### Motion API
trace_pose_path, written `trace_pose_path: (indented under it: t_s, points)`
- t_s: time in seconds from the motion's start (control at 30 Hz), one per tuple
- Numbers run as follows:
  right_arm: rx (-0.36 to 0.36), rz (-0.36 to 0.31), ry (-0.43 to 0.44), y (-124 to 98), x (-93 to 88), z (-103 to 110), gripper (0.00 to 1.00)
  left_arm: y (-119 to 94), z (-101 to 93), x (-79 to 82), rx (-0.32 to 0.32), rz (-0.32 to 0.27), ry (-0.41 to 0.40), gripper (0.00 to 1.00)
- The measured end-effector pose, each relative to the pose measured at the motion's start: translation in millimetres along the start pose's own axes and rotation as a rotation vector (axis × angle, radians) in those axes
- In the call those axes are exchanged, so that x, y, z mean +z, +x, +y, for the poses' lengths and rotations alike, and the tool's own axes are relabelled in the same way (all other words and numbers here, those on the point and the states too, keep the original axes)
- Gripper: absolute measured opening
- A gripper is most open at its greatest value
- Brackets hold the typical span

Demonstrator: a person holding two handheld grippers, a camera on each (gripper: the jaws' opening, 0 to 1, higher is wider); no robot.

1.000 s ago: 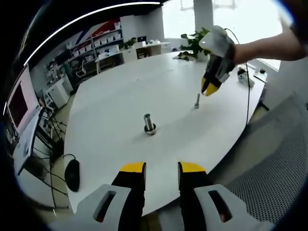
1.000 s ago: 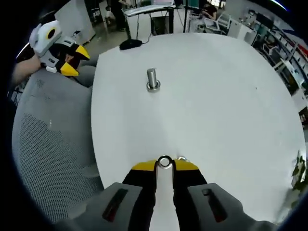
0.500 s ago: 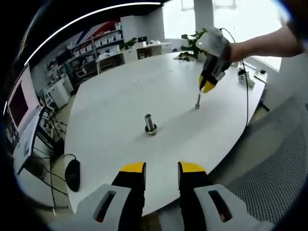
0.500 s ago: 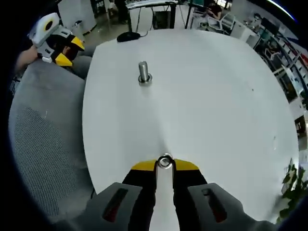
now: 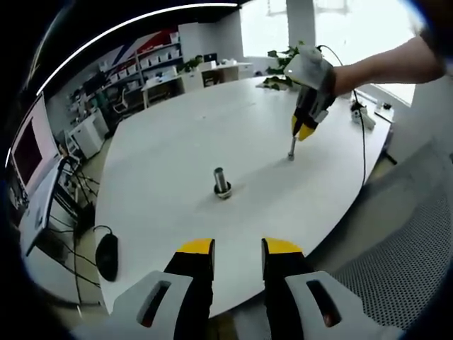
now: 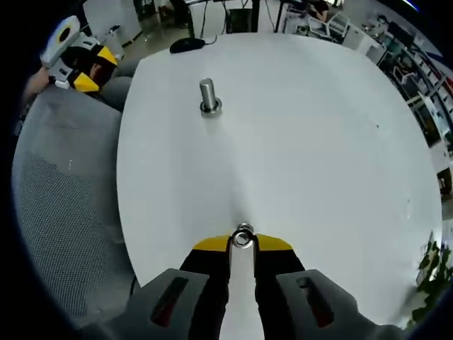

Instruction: Place the washer onto the threaded stud by aligning its center hole with the stud, sliding it down to the base, and recovering from edge contact or off-axis alignment until the washer reaches the visible bottom stop.

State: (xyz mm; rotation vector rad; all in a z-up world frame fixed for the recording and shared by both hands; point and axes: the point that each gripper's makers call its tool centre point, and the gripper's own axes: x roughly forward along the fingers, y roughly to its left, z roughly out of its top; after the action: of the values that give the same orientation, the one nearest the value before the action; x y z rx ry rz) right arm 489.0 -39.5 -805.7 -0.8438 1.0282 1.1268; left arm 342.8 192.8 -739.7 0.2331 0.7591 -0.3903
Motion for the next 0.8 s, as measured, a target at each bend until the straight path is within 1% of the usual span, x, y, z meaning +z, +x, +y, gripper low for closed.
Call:
trace_pose_path:
  t_s: [0.23,0.53,0.8]
  points:
    - [-0.02,0.002,-0.014,0.4,1.4,-4.0,0.13,-0.1,-0.1,0.1,0.0,-0.001,0.002,0.24]
    - [-0.024,0.012,-0.013,2.4,1.0,-4.0,0.13,0.0,-0.5,0.7,0.0,-0.003,0.003,0.24]
    - [-0.017,0.024,-0.012,12.8,-2.4,-5.2,0.13,-0.1,0.2,0.6,0.001,-0.003,0.001,0.24]
